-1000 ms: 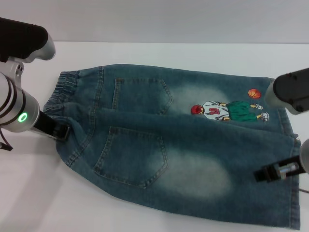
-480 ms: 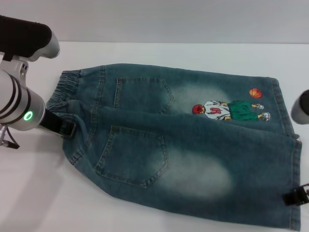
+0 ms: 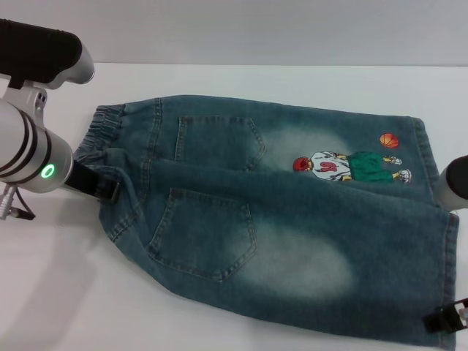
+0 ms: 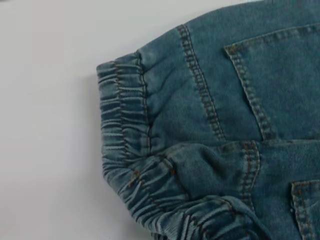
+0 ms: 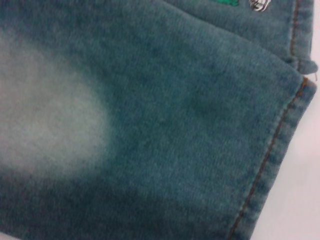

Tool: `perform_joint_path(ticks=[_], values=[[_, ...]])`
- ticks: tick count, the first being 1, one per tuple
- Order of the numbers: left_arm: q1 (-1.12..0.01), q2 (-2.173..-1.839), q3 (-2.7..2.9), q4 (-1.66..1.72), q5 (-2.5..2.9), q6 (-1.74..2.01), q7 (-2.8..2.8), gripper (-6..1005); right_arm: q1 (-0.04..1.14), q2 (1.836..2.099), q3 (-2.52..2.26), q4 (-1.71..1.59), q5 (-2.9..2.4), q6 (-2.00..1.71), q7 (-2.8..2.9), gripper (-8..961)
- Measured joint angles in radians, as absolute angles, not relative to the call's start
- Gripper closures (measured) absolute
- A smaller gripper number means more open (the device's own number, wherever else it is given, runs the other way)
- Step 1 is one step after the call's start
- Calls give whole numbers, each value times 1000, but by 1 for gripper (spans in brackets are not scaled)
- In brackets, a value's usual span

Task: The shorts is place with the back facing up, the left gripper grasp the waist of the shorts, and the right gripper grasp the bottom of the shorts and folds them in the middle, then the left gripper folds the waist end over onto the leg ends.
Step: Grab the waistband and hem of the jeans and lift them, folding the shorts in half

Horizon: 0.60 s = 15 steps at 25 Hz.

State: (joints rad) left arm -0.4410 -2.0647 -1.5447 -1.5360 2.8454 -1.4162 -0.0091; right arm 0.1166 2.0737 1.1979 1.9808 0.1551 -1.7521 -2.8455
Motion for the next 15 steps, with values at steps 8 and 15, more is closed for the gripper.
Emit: perform_joint_path(ticks=[8,15], values=[[-448,-2065,-1545,-1513,2845,-1405,-9,770,113,2074,1195,1974,166,-1775,-2839,294],[-448,-2065,-1545,-1512,2842,-1400,-9,771,110,2074,1195,1959,169,-1772,-2837,294]])
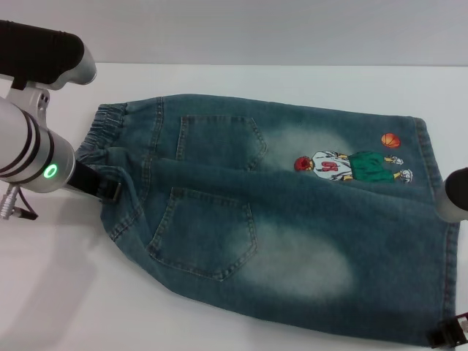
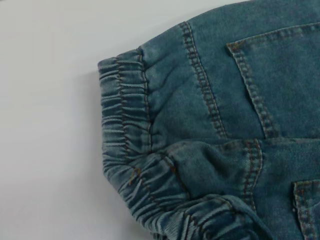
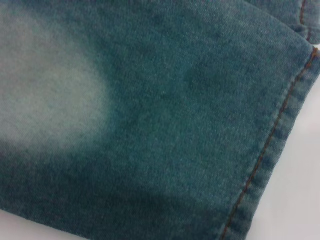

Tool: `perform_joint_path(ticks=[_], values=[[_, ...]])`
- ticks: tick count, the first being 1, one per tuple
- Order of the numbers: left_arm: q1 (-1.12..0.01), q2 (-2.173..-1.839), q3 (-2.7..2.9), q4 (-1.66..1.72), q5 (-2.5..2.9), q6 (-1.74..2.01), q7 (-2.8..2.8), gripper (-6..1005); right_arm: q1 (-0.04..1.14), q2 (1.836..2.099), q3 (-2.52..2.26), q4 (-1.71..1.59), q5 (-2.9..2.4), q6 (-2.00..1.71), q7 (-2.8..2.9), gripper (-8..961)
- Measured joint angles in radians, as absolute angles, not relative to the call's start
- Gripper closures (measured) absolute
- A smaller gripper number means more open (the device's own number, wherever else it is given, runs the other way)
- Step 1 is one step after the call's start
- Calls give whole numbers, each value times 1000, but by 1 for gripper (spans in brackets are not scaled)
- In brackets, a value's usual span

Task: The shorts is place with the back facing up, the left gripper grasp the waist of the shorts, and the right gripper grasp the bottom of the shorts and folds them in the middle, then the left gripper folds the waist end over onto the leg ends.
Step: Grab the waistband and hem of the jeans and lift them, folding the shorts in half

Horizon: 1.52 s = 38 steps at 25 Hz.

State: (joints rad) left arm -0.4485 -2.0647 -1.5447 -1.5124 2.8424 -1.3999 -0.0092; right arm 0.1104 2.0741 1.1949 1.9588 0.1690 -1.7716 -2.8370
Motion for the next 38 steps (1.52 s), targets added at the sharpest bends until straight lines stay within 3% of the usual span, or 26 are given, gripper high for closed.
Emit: perform_joint_path(ticks=[38], values=[[-454,-2065,-1529,-1498,2816,-1387,2,775,105,2070,1175,1901,186,-1750,-2824,294]])
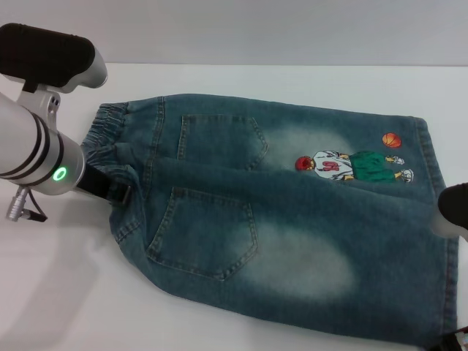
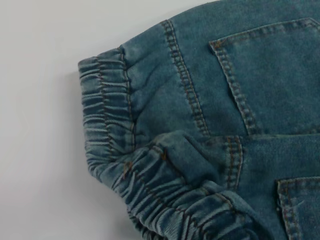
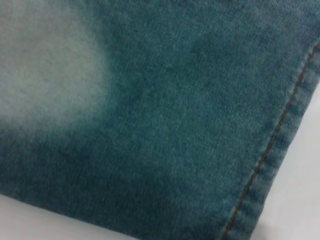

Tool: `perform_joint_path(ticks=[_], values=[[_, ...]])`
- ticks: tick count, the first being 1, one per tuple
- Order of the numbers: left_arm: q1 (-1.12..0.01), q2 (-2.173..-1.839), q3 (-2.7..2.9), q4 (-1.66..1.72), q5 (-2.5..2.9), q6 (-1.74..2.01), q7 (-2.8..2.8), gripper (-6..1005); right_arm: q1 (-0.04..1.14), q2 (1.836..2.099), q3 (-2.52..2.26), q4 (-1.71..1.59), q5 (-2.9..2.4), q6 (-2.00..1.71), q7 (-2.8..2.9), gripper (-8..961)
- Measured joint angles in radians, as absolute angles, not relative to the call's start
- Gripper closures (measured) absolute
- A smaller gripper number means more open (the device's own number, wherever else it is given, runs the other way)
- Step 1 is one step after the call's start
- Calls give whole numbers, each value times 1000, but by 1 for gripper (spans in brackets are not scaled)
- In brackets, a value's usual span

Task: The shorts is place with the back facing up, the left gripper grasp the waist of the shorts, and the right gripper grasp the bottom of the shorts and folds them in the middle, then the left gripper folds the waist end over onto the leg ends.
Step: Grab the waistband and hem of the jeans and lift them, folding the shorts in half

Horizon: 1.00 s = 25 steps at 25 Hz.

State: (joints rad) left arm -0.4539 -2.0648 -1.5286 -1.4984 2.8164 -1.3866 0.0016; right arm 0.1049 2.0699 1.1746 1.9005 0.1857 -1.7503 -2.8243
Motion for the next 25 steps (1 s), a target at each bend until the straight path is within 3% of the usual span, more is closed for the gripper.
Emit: perform_joint_path(ticks=[25], values=[[-459,-2063,-1525,-1500,2790,-1384,18,776,113,2076,1169,1869,193,-1673,-2814,295]])
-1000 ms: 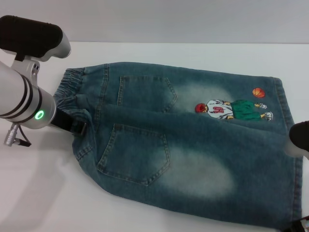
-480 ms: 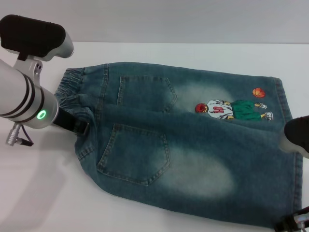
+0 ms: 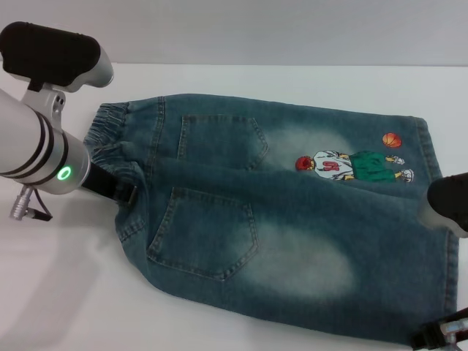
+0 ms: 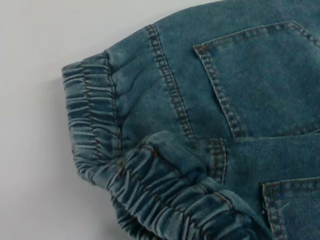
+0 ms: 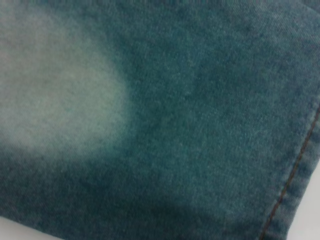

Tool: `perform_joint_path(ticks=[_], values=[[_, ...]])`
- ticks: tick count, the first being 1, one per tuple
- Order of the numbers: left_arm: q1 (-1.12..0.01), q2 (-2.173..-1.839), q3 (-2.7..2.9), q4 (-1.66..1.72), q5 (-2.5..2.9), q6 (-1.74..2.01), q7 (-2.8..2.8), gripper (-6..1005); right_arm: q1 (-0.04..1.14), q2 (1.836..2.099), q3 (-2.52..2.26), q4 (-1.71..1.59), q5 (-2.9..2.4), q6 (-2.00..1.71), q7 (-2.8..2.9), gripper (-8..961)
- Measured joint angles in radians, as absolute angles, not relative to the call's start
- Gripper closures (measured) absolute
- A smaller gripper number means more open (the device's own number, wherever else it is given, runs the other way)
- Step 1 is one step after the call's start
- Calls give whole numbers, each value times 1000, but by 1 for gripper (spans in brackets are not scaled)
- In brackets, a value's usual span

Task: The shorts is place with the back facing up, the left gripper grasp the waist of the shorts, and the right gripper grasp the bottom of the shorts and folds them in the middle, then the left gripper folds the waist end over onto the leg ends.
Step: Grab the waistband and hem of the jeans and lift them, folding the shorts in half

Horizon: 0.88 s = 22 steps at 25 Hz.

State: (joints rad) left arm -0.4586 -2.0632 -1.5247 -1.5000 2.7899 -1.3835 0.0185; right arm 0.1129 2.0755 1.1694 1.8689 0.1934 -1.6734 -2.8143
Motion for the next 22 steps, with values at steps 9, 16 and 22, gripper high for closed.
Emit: perform_joint_path(ticks=[9,16,22], values=[[-458,-2063,-1525,-1507,2779,-1383,18,776,106,2075,1169,1867,195,-1647,-2807,294],[-458,-2063,-1525,-1500,2776,-1374,18,775,110,2075,1169,1859,213,-1616,-2796,295],[-459,-2063,-1525,-1497,2775,-1370,21,775,115,2074,1169,1846,231,-1604,-2796,294]])
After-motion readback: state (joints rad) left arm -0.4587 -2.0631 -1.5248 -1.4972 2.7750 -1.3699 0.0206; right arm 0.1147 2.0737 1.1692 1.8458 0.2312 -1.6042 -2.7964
